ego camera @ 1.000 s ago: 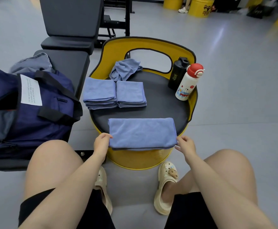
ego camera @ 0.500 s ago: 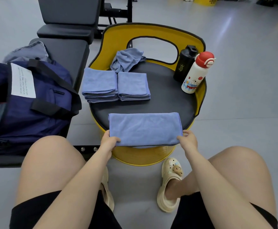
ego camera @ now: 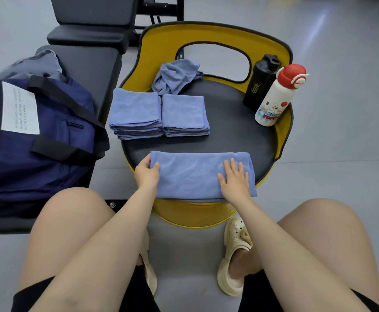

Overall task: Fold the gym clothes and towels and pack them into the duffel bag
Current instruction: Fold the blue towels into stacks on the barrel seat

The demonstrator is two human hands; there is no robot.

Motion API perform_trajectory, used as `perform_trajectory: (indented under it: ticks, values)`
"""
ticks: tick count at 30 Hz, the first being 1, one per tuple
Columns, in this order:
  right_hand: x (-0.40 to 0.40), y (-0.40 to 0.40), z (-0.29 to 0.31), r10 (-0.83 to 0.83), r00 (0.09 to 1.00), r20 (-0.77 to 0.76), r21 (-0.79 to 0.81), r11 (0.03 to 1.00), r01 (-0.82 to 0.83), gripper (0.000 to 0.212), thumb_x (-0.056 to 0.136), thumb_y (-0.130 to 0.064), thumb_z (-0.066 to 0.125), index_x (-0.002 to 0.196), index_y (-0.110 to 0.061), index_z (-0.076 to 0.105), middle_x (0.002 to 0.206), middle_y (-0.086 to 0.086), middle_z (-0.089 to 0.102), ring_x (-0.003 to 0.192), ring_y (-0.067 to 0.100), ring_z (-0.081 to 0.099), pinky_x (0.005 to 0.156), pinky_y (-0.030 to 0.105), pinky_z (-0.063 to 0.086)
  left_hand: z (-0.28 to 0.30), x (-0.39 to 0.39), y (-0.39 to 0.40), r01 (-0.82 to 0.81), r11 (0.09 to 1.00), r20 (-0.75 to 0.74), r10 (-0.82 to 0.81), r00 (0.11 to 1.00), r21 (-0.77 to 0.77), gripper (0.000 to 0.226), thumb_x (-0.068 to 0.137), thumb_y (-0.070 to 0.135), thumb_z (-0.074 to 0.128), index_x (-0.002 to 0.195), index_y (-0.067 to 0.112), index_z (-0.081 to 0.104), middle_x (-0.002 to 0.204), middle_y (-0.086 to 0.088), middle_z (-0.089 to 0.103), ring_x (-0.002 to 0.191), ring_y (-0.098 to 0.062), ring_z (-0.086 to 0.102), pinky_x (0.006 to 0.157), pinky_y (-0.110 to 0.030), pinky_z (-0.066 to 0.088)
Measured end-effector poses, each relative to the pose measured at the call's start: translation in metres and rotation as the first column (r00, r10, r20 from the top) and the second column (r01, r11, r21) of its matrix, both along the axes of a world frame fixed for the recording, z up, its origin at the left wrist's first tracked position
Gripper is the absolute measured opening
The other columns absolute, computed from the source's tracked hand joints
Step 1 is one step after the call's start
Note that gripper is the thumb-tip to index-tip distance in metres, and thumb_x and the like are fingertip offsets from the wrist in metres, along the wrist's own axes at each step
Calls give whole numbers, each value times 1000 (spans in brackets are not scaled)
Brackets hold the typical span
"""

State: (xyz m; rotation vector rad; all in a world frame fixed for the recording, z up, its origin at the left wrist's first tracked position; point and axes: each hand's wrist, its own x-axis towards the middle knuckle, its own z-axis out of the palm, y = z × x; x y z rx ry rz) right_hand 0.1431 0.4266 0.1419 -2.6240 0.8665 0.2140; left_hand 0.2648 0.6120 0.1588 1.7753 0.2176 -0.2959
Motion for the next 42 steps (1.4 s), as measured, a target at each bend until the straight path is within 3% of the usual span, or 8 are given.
perform_trajectory:
  ticks: [6, 11, 17, 20, 24, 28, 37, 42]
  values:
    - [28, -19, 2, 34, 999, -27, -23, 999, -34, 55, 105, -37, 18, 154, -18, 2, 161, 2, -7, 148, 24, -10, 117, 41, -7, 1, 25, -15, 46, 999, -12, -46, 999, -20, 49, 98, 3, 43, 145, 17, 37, 145, 3, 43, 132, -18, 42, 94, -18, 32]
    - [38, -27, 7, -74, 984, 162, 144, 988, 50, 53, 104, -34, 31, 152, -14, 20, 161, 4, 8, 148, 21, 1, 118, 37, 0, 6, 29, -15, 58, 997, 17, -57, 998, -44, 60, 96, 3, 49, 149, 17, 26, 144, 0, 44, 128, -18, 45, 101, -27, 38]
    - [5, -27, 11, -498, 719, 485, 280, 867, 412, 36, 95, -17, 57, 129, -6, 57, 136, 9, 46, 126, 25, 44, 103, 32, 36, 1, 10, 2, -45, 998, -31, 44, 999, -32, 35, 92, 17, 60, 125, 10, 51, 112, -5, 61, 101, -18, 58, 85, -31, 47]
    - [-9, -36, 13, -639, 637, 432, 363, 769, 526, 39, 92, -23, 60, 127, -8, 56, 129, 12, 45, 119, 29, 47, 99, 36, 40, 1, 6, 9, 16, 999, -99, -21, 995, -52, 24, 92, 19, 62, 113, 9, 55, 106, -7, 63, 96, -24, 62, 74, -34, 54]
    - [-17, -38, 12, -662, 697, 277, 418, 736, 533, 45, 93, -32, 56, 132, -10, 48, 130, 13, 49, 113, 31, 52, 91, 39, 44, 5, 0, 11, 101, 994, -135, -105, 985, -38, 24, 91, 14, 62, 112, 10, 53, 111, -8, 59, 95, -24, 61, 59, -25, 54]
    - [-18, -36, 17, -658, 669, 345, 418, 746, 518, 28, 94, -20, 54, 119, -9, 58, 116, 11, 61, 105, 30, 57, 83, 36, 46, 9, -10, 9, 101, 993, -176, -110, 978, -60, 29, 93, 12, 58, 121, 8, 51, 114, -8, 58, 99, -25, 61, 70, -30, 54]
    - [-24, -40, 30, -749, 572, 334, 506, 655, 561, 16, 90, -17, 52, 103, -13, 61, 101, 5, 62, 91, 25, 57, 72, 31, 44, 19, -13, 8, 44, 989, -263, -80, 961, -141, 5, 91, 9, 55, 94, 13, 53, 105, -4, 57, 103, -23, 54, 92, -38, 49]
    - [-30, -42, 23, -730, 616, 297, 480, 672, 564, 12, 89, -11, 50, 97, -12, 59, 103, 10, 65, 88, 26, 58, 70, 32, 44, 14, -13, 11, 99, 994, -193, -106, 975, -43, 8, 89, 13, 54, 86, 11, 47, 91, -5, 54, 91, -23, 52, 81, -37, 47]
